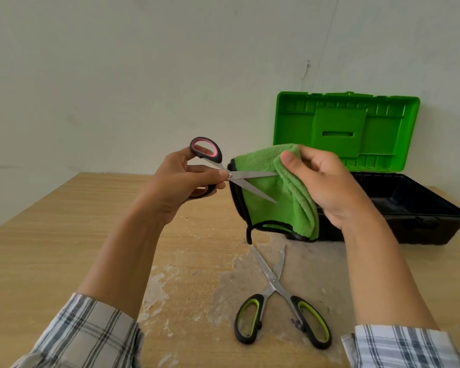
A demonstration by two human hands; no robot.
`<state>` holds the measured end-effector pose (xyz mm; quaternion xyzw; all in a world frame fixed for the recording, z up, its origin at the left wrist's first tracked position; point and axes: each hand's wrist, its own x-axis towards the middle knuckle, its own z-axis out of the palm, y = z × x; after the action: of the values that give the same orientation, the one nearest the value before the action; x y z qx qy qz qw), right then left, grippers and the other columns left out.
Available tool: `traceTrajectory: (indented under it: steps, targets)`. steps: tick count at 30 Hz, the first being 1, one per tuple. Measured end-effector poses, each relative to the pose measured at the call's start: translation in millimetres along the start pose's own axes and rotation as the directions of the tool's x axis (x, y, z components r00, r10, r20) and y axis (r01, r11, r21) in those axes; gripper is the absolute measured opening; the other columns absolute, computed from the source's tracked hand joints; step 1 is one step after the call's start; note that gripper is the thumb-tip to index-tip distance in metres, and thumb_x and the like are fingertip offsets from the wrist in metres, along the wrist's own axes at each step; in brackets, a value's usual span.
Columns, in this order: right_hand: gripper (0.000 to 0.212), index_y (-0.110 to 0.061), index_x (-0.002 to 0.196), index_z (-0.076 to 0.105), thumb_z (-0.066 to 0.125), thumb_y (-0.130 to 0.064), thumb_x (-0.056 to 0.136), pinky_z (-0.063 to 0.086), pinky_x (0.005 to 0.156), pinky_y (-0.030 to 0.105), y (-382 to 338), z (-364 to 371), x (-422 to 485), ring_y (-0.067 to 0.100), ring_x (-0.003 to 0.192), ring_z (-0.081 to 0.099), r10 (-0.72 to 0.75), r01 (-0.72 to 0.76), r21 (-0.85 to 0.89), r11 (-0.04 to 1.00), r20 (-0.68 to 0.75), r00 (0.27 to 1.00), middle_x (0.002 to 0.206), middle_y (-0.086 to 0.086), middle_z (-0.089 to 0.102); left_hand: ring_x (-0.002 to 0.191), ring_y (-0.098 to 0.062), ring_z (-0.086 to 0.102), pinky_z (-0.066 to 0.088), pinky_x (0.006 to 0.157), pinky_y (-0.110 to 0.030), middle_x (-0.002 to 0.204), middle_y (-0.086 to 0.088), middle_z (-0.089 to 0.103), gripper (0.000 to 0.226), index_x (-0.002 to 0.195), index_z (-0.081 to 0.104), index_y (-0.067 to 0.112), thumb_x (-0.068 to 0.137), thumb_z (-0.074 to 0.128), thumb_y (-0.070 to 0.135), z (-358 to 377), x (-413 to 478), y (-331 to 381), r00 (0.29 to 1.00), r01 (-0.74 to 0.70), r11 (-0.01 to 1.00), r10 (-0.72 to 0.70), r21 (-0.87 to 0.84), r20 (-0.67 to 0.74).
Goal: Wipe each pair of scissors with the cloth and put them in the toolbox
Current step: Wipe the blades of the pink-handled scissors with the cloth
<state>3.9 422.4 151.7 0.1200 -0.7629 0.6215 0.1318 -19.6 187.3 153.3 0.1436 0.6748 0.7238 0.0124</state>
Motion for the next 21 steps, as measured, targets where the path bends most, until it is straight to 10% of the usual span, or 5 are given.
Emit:
traceTrajectory:
  steps: [5,11,21]
  targets:
    - [0.053,-0.036,0.143,0.051,0.051,-0.046,0.091,0.036,0.094,0.000,0,2,-2,-0.028,0.113,0.045,-0.016,0.064,-0.189,0.980,0.246,0.969,0.135,-0.028,0.052,0.067,-0.016,0.070,0.056,0.066,-0.025,0.075,-0.011,0.075,0.036,0.105,0.063,0.011,0.074,0.080,0.005,1,1,-2,0.998,-0.039,0.996,0.043,0.078,-0.054]
    - [0.024,-0.023,0.121,0.064,0.063,-0.027,0.096,0.051,0.103,0.040,1,0,-4,0.005,0.108,0.068,-0.021,0.067,-0.272,0.960,0.170,0.985,0.115,-0.008,0.073,0.067,-0.016,0.070,0.056,0.065,-0.024,0.075,-0.011,0.075,0.043,0.109,0.061,0.010,0.070,0.081,0.008,2,1,0,0.998,-0.032,0.997,0.036,0.072,-0.049]
    - [0.011,-0.016,0.102,0.072,0.069,-0.017,0.092,0.060,0.085,0.040,3,-23,-6,0.019,0.091,0.075,-0.031,0.027,-0.236,0.971,-0.011,0.999,0.096,0.002,0.078,0.066,-0.015,0.069,0.055,0.064,-0.023,0.074,-0.008,0.075,0.050,0.110,0.062,0.012,0.064,0.080,0.012,-11,-2,6,0.999,-0.006,0.998,0.009,0.063,-0.049]
